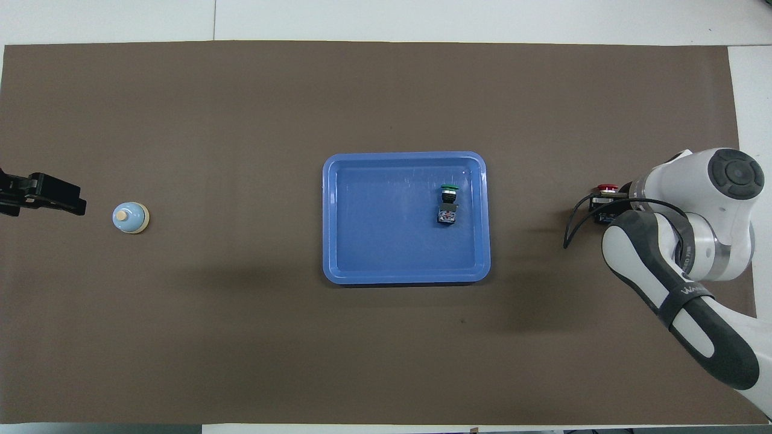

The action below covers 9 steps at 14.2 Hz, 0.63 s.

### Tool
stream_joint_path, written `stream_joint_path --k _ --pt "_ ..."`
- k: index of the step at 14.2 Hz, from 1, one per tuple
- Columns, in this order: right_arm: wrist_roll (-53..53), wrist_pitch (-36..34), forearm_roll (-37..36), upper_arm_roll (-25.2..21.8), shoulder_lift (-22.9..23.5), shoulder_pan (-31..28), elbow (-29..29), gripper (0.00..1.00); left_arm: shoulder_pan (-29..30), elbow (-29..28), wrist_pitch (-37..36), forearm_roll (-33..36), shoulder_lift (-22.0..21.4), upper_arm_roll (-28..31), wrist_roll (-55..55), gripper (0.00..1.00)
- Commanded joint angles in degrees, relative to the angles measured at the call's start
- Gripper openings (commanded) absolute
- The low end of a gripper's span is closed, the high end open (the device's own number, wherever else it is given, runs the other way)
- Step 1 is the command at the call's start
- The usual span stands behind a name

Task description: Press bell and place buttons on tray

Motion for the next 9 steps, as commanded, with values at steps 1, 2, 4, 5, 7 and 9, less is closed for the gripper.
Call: stream_joint_path --k 1,2,4,5,7,9 --pt "-0.78 -6.36 -0.60 0.33 -1.50 1.88 2.66 0.00 0.13 -1.18 0.97 -0.24 -1.28 0.08 -0.32 1.00" --pt "-0.42 -9.17 -0.51 0.42 -1.41 3.11 5.12 0.00 0.13 -1.18 0.97 -0.24 -1.28 0.08 -0.32 1.00" --pt "2.72 -14.97 -0.33 0.42 -0.89 6.53 10.91 0.00 0.13 -1.18 0.97 -0.24 -1.28 0.08 -0.32 1.00" --pt "5.53 -17.61 0.10 0.42 -0.71 8.47 13.38 0.00 0.13 -1.18 0.97 -0.24 -1.28 0.08 -0.32 1.00" --pt "12.29 -20.62 0.46 0.51 1.04 13.47 18.13 0.00 0.13 -1.18 0.97 -0.24 -1.28 0.08 -0.32 1.00" --pt "19.06 -20.72 0.46 0.42 1.22 18.48 19.81 0.00 0.13 -1.18 0.97 -0.24 -1.28 0.08 -0.32 1.00"
